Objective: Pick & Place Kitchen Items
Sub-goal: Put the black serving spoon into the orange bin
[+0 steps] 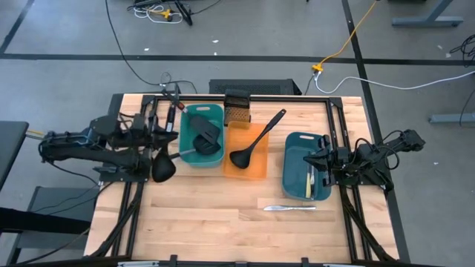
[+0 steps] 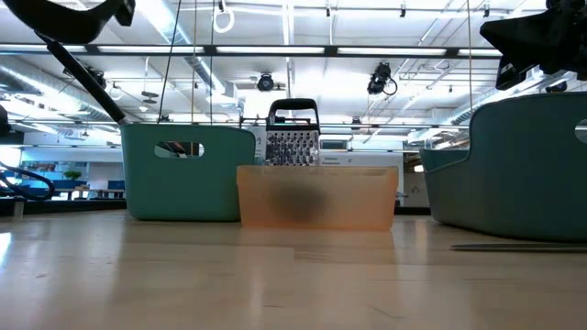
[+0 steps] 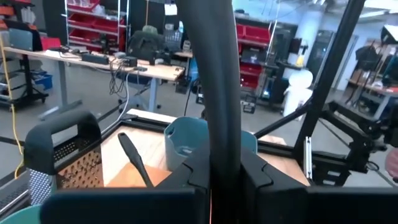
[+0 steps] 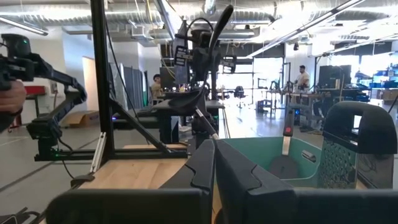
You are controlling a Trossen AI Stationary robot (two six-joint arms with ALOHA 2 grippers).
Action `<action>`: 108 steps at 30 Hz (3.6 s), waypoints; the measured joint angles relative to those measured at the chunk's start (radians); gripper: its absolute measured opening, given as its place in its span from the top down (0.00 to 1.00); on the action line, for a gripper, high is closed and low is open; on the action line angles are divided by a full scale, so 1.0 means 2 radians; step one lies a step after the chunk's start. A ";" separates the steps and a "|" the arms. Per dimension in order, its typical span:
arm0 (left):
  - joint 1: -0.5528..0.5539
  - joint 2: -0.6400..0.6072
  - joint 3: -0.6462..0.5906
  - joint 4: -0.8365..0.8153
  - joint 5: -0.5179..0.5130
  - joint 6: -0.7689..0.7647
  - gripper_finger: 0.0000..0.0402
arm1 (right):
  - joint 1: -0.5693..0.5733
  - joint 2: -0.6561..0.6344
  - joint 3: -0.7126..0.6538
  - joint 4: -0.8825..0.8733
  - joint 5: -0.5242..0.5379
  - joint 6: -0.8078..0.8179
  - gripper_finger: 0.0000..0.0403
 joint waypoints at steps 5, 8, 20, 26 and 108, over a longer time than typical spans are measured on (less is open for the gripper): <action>0.000 -0.028 -0.030 0.013 -0.001 -0.001 0.92 | 0.000 0.000 0.000 0.000 0.000 0.001 0.94; 0.000 -0.033 -0.032 0.016 -0.006 -0.001 0.92 | 0.000 0.000 0.000 0.000 0.000 0.001 0.94; 0.000 0.003 -0.011 0.103 0.029 -0.013 0.92 | 0.000 0.000 0.000 0.000 0.000 0.001 0.94; 0.000 0.121 0.066 0.116 0.004 -0.013 0.92 | 0.000 0.000 0.000 0.000 0.004 0.001 0.94; 0.107 0.819 0.387 0.103 0.020 -0.028 0.92 | 0.000 0.000 0.000 0.004 0.004 -0.002 0.94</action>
